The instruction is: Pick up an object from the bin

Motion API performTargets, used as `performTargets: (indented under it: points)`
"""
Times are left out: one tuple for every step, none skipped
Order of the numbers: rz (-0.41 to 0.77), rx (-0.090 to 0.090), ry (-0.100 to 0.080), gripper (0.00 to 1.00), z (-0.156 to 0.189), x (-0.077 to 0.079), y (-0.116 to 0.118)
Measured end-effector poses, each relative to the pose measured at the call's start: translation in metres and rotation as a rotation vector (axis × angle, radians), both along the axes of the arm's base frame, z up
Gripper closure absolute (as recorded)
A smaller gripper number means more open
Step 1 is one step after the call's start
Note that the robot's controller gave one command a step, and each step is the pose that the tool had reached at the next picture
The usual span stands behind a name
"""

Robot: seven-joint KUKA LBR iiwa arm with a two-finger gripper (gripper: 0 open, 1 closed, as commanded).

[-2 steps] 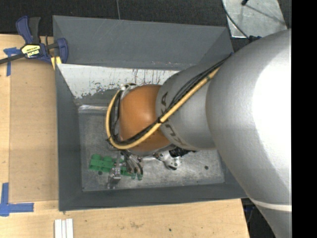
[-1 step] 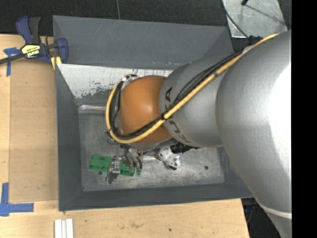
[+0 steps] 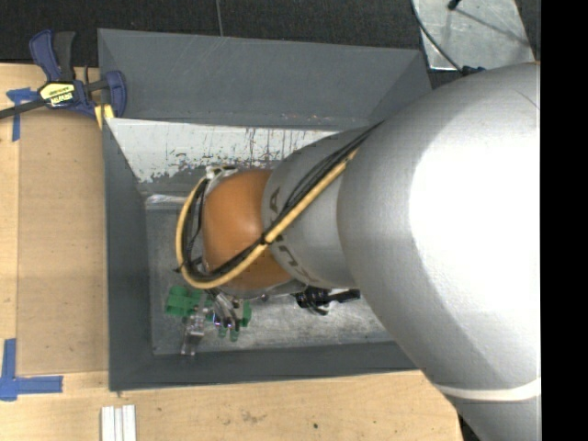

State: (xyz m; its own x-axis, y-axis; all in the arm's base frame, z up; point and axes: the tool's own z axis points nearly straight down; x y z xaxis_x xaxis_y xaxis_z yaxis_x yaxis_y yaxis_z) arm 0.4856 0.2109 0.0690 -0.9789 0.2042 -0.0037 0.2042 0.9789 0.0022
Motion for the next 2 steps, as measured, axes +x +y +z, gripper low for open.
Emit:
performTargets:
  points:
    - [-0.116,0.007,-0.014,1.00,0.0059,0.0089,-0.0047]
    - [-0.116,0.007,-0.014,1.00,0.0059,0.0089,-0.0048]
